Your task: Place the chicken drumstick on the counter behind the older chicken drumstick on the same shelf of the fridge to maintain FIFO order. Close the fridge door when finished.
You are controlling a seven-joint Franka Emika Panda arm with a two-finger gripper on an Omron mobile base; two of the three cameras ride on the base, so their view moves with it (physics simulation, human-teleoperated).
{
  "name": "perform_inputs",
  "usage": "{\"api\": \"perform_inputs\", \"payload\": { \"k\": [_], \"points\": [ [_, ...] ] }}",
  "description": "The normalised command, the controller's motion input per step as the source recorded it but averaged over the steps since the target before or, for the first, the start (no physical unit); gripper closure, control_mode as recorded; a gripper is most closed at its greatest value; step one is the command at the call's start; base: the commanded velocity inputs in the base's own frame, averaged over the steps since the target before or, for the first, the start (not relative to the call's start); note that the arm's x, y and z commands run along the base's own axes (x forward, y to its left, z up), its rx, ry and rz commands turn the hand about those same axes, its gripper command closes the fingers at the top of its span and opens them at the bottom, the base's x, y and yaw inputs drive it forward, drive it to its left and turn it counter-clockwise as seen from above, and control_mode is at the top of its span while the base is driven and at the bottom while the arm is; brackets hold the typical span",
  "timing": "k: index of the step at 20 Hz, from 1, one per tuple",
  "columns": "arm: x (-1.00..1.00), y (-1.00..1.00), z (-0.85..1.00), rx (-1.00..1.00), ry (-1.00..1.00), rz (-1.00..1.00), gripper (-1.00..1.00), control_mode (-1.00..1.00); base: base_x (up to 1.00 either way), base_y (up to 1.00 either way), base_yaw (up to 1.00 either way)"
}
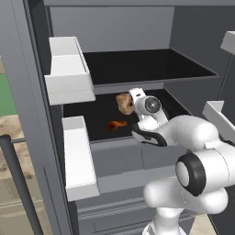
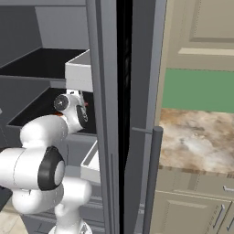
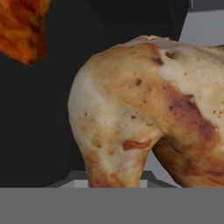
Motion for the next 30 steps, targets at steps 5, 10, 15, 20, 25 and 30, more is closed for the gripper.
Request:
{"api": "perform_inputs", "payload": {
  "k": [5, 10, 15, 20, 25, 30],
  "points": [
    [0.50, 0.18, -0.18, -0.01, 0.00, 0.00, 1.00, -1.00, 0.00, 0.00, 0.00],
    [0.45, 0.21, -0.34, -0.05, 0.00, 0.00, 1.00, -1.00, 0.00, 0.00, 0.00],
    [0.41, 0.22, -0.43, -0.08, 0.00, 0.00, 1.00, -1.00, 0.00, 0.00, 0.00],
    [0.19, 0.15, -0.53, -0.09, 0.00, 0.00, 1.00, -1.00, 0.00, 0.00, 0.00],
    [0.00, 0.12, -0.59, -0.10, 0.00, 0.00, -1.00, -1.00, 0.00, 0.00, 0.00],
    [0.00, 0.05, -0.49, -0.07, 0.00, 0.00, -1.00, -1.00, 0.00, 0.00, 0.00]
  ]
}}
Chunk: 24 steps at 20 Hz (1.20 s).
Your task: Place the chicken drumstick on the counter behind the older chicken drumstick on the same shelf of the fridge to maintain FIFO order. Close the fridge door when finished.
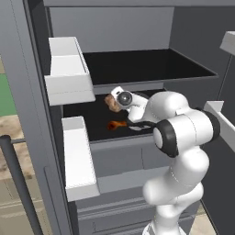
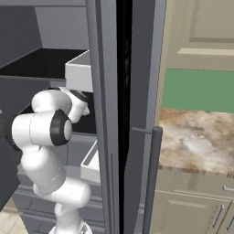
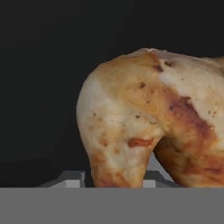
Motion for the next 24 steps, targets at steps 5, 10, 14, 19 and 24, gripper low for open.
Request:
{"api": "perform_inputs", "payload": {
  "k": [5, 10, 14, 19, 24],
  "points": [
    [0.00, 0.04, -0.39, -0.04, 0.00, 0.00, -1.00, -1.00, 0.00, 0.00, 0.00],
    [-0.27, 0.07, -0.15, -0.01, -0.01, 0.00, -1.00, -1.00, 0.00, 0.00, 0.00],
    [-0.98, 0.00, 0.08, 0.00, -0.08, 0.00, -1.00, -1.00, 0.00, 0.00, 0.00],
    [-0.85, 0.00, 0.51, 0.00, -0.10, 0.00, -1.00, -1.00, 0.00, 0.00, 0.00],
    [-0.51, 0.05, 0.76, 0.00, -0.01, 0.00, -1.00, -1.00, 0.00, 0.00, 0.00]
  ]
}}
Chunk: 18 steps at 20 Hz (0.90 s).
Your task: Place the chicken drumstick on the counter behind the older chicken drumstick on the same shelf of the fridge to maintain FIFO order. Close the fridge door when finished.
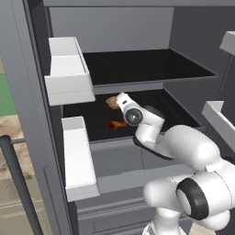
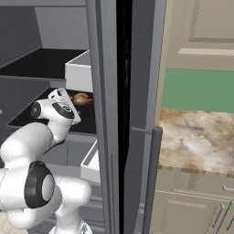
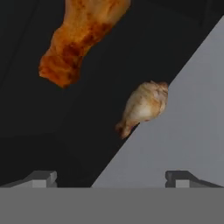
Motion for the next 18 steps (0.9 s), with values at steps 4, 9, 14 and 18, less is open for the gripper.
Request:
{"api": "perform_inputs", "payload": {
  "k": [4, 9, 14, 18],
  "points": [
    [-0.63, 0.23, 0.52, 0.00, 0.01, 0.00, -1.00, -1.00, 0.00, 0.00, 0.00],
    [-0.81, 0.24, 0.48, 0.00, 0.05, 0.00, -1.00, -1.00, 0.00, 0.00, 0.00],
    [-0.80, 0.28, 0.43, 0.00, 0.08, 0.00, -1.00, -1.00, 0.00, 0.00, 0.00],
    [-0.81, 0.27, 0.44, 0.00, 0.10, 0.00, -1.00, -1.00, 0.00, 0.00, 0.00]
  ]
}}
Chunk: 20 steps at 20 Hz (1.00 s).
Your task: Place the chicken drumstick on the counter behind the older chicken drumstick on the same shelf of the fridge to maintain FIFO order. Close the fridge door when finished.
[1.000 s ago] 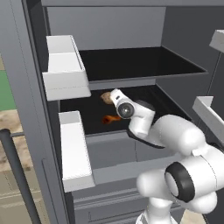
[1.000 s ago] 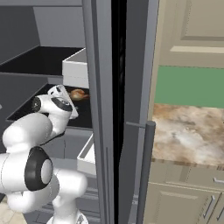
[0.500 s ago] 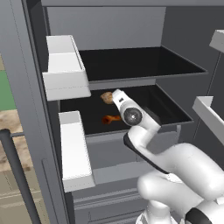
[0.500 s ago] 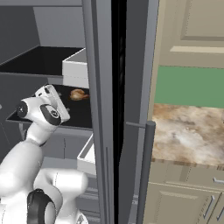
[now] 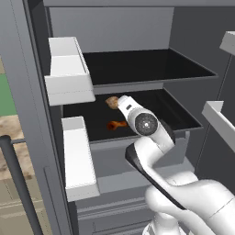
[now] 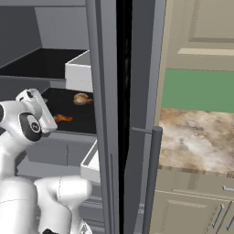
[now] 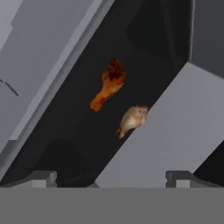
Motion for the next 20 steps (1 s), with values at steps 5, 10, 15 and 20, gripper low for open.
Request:
{"api": "perform_inputs", "payload": {
  "k": [5, 10, 15, 20],
  "points": [
    [-0.98, 0.08, 0.34, 0.02, 0.06, -0.02, -1.00, -1.00, 0.00, 0.00, 0.00],
    [-1.00, -0.05, 0.16, 0.04, 0.01, -0.05, -1.00, -1.00, 0.00, 0.00, 0.00],
    [-0.57, -0.38, 0.24, 0.03, 0.06, -0.06, -1.00, -1.00, 0.00, 0.00, 0.00],
    [0.01, -0.52, 0.29, 0.01, 0.14, -0.01, -1.00, -1.00, 0.00, 0.00, 0.00]
  ]
}}
